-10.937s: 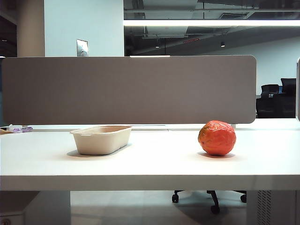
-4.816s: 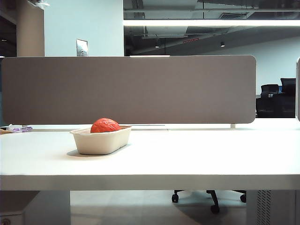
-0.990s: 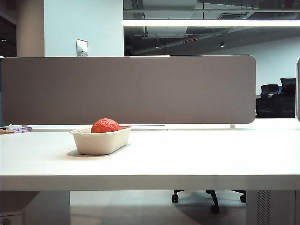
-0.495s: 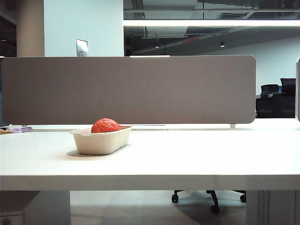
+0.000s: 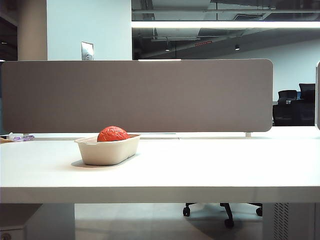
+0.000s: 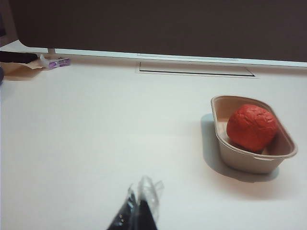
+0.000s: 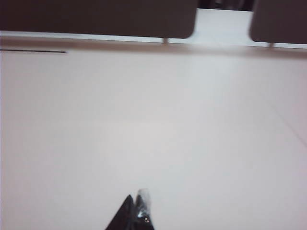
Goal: Pick up the orange and place it into the paper lunchbox.
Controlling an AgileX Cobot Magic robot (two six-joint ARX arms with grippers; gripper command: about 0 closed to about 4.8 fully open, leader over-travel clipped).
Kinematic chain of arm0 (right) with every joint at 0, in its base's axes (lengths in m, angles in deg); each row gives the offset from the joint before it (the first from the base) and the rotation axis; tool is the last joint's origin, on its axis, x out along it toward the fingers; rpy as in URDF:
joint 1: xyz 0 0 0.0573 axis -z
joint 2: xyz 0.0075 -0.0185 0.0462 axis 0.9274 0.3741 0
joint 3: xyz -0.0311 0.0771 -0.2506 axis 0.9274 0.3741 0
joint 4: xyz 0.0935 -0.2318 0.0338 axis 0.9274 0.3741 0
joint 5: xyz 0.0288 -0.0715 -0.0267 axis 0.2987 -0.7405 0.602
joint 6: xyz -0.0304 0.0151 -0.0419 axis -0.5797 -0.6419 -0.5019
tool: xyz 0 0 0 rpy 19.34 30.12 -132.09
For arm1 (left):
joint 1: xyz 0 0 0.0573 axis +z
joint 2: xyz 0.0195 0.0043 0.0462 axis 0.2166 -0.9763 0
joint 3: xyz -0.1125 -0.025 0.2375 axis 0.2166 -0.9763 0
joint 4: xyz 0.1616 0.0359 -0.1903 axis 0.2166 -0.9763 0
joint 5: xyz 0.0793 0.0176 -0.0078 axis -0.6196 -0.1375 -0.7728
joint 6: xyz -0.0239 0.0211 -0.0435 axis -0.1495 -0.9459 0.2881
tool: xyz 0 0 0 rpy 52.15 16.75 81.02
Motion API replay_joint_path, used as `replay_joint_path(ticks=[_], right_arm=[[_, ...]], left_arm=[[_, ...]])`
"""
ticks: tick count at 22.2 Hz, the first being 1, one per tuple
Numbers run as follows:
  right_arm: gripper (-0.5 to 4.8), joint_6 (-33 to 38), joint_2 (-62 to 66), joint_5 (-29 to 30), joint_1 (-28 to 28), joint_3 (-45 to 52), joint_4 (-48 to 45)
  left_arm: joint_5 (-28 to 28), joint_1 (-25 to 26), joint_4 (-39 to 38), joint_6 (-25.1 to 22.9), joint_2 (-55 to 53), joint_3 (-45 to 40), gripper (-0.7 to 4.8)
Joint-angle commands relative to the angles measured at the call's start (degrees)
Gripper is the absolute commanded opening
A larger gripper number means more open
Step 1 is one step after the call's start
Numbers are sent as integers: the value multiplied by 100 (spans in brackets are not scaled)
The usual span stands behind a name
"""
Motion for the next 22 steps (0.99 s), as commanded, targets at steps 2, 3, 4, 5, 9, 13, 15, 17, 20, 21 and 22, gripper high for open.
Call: replay_joint_path(ticks=[2,3,4,5,9,13,15,17,20,21,22], right_arm=[[-1,-2,-4,1956,1054,442,-1152],[0,-24,-4,1950,1123,496,-1241],[0,-55,-4,1950,1167,546,-1340],[-1,-59,-4,1899,1187,616,-1464],[0,-59,-7,1598,1150,968,-1888],[0,-57,-7,833,1154,966,-1816],[0,-57,-7,848,1156,966,-1814],[0,-57,-7,850,1156,966,-1814],[0,-57,-7,850,1156,966,-1814],[0,-57,-7,850,1156,966,-1814],[0,-57,-7,850,1156,966,-1814]], left_arm=[[22,-9,57,-22,20,-11,-5],[22,-9,57,-22,20,-11,-5],[24,-9,57,-22,20,-11,-5],[24,-9,57,-22,20,-11,-5],[22,-9,57,-22,20,-11,-5],[24,-9,57,-22,20,-11,-5],[24,-9,57,-22,20,-11,-5],[24,-9,57,-22,20,-11,-5],[24,-9,57,-22,20,-11,-5],[24,-9,57,-22,20,-11,-5],[22,-9,57,-22,20,-11,-5]])
